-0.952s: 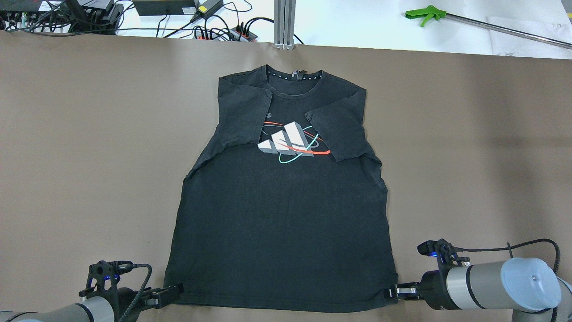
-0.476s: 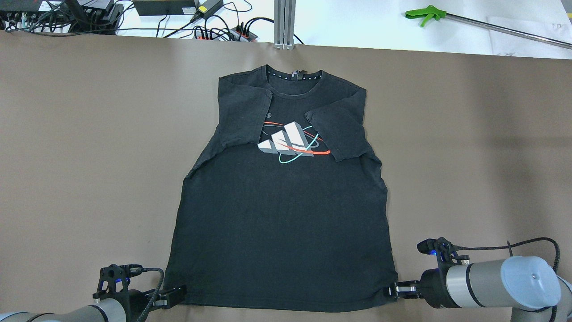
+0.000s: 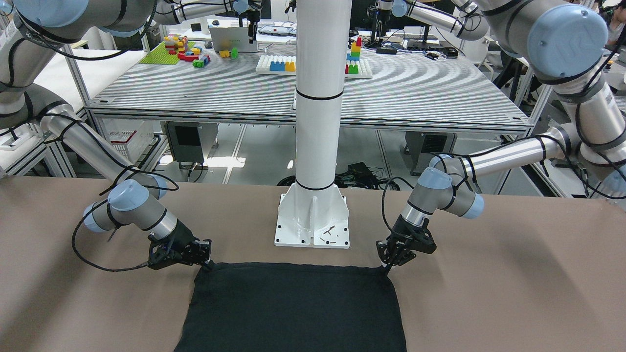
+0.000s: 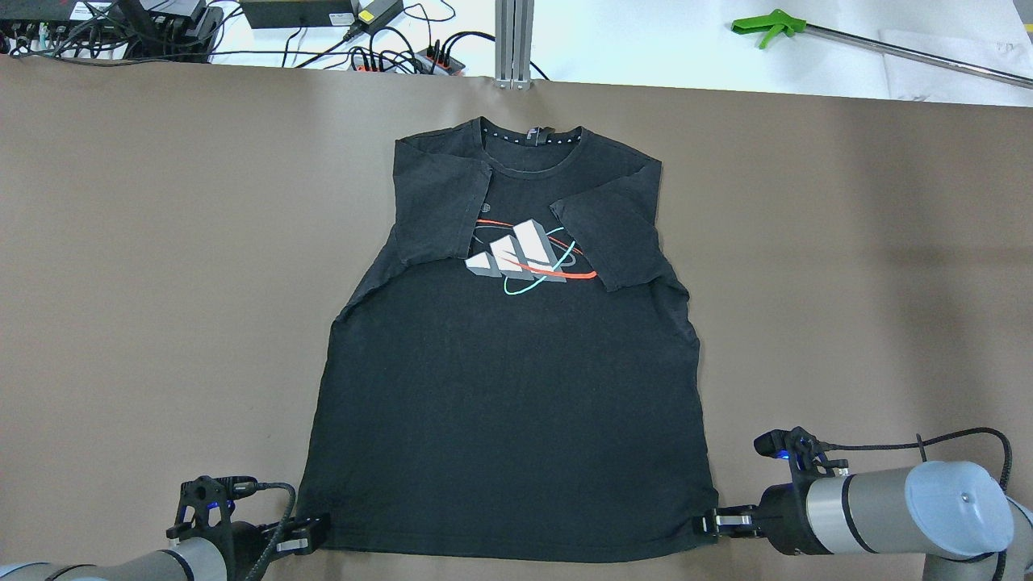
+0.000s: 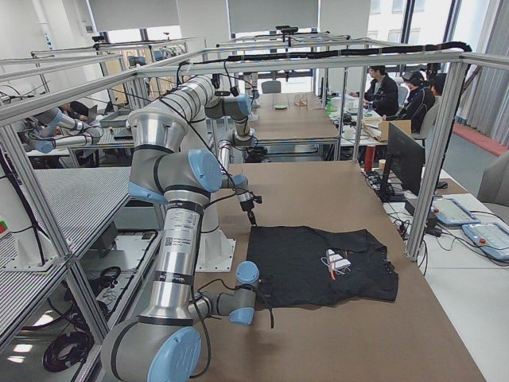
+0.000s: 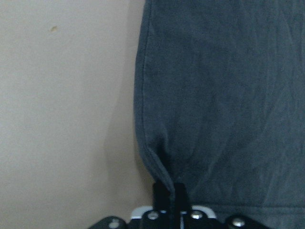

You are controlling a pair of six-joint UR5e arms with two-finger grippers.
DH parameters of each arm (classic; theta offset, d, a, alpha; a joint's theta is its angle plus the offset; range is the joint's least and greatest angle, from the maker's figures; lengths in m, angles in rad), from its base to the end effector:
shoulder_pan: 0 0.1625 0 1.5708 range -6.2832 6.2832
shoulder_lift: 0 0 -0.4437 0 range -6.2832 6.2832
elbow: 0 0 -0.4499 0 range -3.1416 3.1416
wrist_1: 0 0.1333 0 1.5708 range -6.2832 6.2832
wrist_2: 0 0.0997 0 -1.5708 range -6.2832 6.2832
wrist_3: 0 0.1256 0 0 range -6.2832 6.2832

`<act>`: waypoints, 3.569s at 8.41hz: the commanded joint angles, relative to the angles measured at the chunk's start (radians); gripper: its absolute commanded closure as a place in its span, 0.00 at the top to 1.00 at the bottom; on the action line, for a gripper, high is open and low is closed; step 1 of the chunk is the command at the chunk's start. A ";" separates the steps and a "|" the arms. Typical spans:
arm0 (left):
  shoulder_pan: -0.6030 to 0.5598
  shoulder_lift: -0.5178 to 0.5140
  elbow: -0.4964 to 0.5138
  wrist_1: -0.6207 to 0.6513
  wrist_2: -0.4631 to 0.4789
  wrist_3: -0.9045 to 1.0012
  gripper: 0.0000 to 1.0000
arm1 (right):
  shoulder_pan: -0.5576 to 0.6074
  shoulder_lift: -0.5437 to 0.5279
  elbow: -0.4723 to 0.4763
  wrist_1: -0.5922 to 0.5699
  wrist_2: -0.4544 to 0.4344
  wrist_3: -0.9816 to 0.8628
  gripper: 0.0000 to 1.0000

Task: Fold clothes
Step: 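Grasp the hem corners nearest the robot with both grippers, then lift the hem and fold it toward the collar with both grippers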

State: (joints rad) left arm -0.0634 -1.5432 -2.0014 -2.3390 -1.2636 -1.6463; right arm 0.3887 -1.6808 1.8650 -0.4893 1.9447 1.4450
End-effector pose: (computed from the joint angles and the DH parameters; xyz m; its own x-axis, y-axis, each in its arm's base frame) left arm 0.5387 -0.2058 0.3843 0.3616 -0.0950 -0.9275 0.3667 0.9291 0.0478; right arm -0.4620 -0.2837 0.4611 0.2796 -0.0117 0.9600 0.0047 0.9999 0.0108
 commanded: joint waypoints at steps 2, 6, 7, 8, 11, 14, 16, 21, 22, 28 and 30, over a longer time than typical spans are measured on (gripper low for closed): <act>-0.009 0.006 -0.074 0.000 -0.023 0.002 0.00 | 0.015 -0.002 0.042 0.000 0.035 0.005 0.00; -0.056 0.064 -0.293 -0.006 -0.231 0.002 0.00 | 0.143 -0.100 0.231 0.044 0.313 0.023 0.00; -0.067 0.112 -0.368 -0.029 -0.302 0.020 0.00 | 0.148 -0.114 0.244 0.164 0.389 0.119 0.00; -0.067 0.170 -0.401 -0.139 -0.365 0.026 0.00 | 0.160 -0.109 0.243 0.321 0.464 0.253 0.00; -0.061 0.236 -0.399 -0.336 -0.470 0.034 0.00 | 0.183 -0.103 0.230 0.529 0.573 0.398 0.00; -0.131 0.221 -0.355 -0.332 -0.448 0.033 0.00 | 0.266 0.020 0.067 0.525 0.540 0.393 0.00; -0.223 0.113 -0.256 -0.329 -0.454 0.031 0.00 | 0.362 0.058 -0.028 0.523 0.542 0.380 0.00; -0.519 -0.035 -0.192 -0.208 -0.528 0.031 0.00 | 0.486 0.168 -0.078 0.384 0.496 0.318 0.00; -0.556 -0.050 -0.157 -0.195 -0.531 0.031 0.00 | 0.486 0.185 -0.079 0.350 0.450 0.286 0.00; -0.644 -0.285 0.139 -0.201 -0.513 0.033 0.00 | 0.562 0.304 -0.208 0.152 0.290 0.034 0.00; -0.690 -0.285 0.185 -0.201 -0.525 0.042 0.00 | 0.567 0.348 -0.280 0.152 0.216 0.029 0.00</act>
State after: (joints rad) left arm -0.7086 -1.8226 -1.8663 -2.5367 -1.7774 -1.6133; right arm 0.9448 -1.3810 1.6575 -0.3343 2.2252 1.4826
